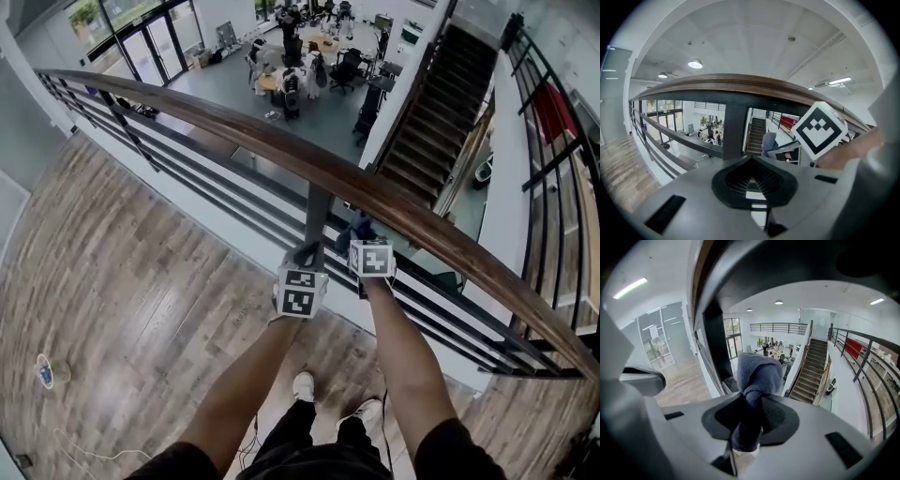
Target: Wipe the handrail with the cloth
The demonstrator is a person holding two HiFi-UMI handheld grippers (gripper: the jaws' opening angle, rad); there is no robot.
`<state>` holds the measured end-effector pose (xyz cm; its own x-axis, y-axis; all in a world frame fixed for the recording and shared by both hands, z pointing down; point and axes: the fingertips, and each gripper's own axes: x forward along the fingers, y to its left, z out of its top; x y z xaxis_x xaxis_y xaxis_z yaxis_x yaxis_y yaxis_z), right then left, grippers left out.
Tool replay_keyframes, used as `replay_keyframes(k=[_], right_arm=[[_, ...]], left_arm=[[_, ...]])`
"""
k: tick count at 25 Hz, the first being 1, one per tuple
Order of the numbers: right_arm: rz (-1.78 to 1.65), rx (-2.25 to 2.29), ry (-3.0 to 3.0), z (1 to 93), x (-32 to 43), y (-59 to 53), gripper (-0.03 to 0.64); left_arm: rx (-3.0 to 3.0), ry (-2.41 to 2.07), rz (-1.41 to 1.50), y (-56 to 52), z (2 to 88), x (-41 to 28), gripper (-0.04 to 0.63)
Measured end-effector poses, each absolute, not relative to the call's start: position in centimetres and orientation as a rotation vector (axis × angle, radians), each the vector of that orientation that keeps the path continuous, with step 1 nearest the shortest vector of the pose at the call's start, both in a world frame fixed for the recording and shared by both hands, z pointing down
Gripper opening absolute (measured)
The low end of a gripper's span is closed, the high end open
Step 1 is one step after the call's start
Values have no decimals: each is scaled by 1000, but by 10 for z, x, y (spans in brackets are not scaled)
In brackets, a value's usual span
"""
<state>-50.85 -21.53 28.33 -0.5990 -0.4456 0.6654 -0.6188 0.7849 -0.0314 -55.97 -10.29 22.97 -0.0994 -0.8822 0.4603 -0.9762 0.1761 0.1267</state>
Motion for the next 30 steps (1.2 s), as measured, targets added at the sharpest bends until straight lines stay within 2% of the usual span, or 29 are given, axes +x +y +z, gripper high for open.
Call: replay_keyframes(k=[6,16,30], right_arm=[[329,828,-2295,288,-460,-226,95],[294,885,-2266,290,-341,-248,95],[395,1036,-2210,289,-138,-271,95]], left_arm=[[1815,-1996,304,-122,229,-521,-2],[1908,-1916,370,-158,225,-411,-2],[2023,-1798,456,-210,222,-253,-2]])
